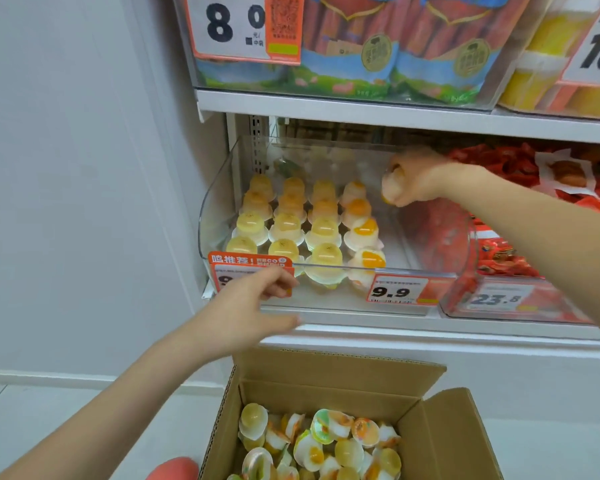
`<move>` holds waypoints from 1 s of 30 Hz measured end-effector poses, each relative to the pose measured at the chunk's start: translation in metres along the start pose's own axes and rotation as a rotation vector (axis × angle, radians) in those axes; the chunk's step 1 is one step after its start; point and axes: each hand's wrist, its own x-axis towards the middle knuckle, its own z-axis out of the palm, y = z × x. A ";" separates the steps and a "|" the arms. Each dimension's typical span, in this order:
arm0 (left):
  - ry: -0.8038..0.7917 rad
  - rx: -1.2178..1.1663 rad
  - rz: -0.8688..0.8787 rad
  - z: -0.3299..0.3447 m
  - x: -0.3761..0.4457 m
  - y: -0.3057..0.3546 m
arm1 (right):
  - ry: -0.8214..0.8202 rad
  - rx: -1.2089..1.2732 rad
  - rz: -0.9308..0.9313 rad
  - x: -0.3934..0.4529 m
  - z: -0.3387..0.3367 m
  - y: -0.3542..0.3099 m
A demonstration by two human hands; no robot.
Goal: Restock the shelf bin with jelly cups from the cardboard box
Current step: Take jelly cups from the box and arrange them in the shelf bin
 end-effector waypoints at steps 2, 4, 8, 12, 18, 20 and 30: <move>-0.029 0.047 0.043 0.000 0.000 -0.004 | 0.001 -0.018 -0.014 0.019 0.010 0.005; -0.022 0.047 0.056 -0.002 0.001 -0.008 | -0.048 -0.071 -0.027 0.035 0.021 0.007; -0.101 0.048 0.061 0.000 0.004 -0.014 | -0.135 -0.115 0.001 0.058 0.042 0.009; -0.163 0.078 0.053 0.002 0.005 -0.014 | -0.212 -0.091 -0.007 0.063 0.051 0.010; -0.141 0.032 0.044 0.003 0.006 -0.015 | -0.260 -0.143 -0.104 0.062 0.056 0.010; -0.139 0.027 0.045 0.003 0.006 -0.015 | -0.244 -0.127 -0.108 0.062 0.057 0.011; -0.139 0.022 0.053 0.004 0.003 -0.015 | -0.175 -0.074 -0.103 0.060 0.058 0.016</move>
